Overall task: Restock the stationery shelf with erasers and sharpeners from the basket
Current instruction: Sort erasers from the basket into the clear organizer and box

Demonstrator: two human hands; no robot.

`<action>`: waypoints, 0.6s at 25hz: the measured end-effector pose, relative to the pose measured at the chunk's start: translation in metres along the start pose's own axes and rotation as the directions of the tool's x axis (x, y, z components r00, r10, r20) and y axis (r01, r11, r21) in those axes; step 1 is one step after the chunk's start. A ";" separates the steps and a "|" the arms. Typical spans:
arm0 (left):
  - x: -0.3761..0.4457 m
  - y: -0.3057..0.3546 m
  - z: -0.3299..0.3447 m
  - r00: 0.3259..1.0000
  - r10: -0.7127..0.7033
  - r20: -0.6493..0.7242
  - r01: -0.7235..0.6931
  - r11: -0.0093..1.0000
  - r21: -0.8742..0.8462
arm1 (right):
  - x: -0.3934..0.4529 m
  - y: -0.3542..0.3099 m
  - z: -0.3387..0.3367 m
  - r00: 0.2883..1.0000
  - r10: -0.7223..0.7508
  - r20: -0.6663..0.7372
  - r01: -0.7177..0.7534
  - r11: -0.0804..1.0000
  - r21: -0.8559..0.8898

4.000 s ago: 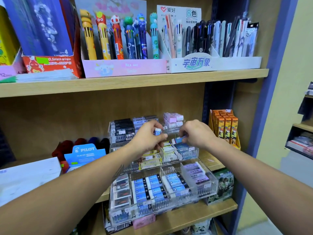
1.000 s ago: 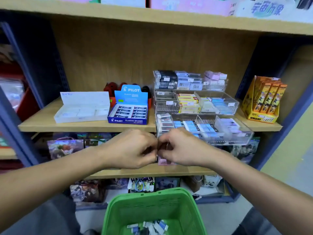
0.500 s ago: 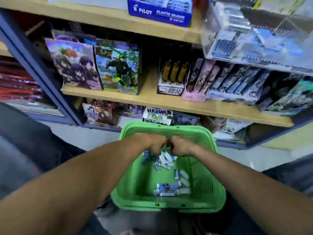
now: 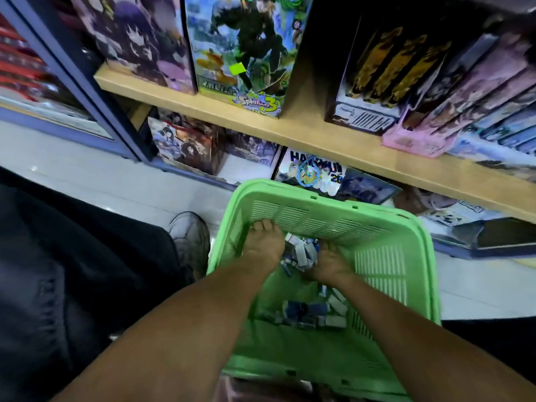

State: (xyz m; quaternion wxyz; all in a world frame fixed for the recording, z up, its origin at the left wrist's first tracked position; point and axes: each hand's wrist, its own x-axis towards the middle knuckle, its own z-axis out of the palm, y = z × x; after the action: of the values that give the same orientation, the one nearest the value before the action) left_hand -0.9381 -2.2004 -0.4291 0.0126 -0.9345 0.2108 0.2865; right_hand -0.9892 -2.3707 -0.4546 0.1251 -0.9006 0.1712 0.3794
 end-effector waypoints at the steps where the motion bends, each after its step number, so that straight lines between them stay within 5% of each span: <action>1: -0.001 0.002 0.003 0.998 0.021 -0.065 -0.023 0.999 -0.036 | 0.003 -0.001 0.004 1.000 -0.005 -0.021 0.005 1.000 0.000; 6: 0.000 0.001 0.041 0.996 -0.074 -0.052 0.073 0.997 -0.034 | 0.008 -0.003 0.023 0.992 -0.007 -0.126 0.009 1.000 0.013; 13: 0.012 0.006 0.051 0.984 -0.160 0.076 0.170 0.975 -0.143 | 0.011 -0.013 0.021 0.996 0.058 -0.067 -0.051 0.993 0.109; 15: 0.015 0.012 0.057 0.982 -0.155 0.109 0.183 0.925 -0.332 | 0.008 -0.020 0.025 0.996 0.057 -0.065 -0.047 0.988 0.149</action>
State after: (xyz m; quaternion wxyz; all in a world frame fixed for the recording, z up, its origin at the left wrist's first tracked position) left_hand -0.9622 -2.2092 -0.4829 -0.1160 -0.9249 0.0763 0.3540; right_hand -0.9921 -2.3452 -0.4757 0.1754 -0.8967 0.2264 0.3376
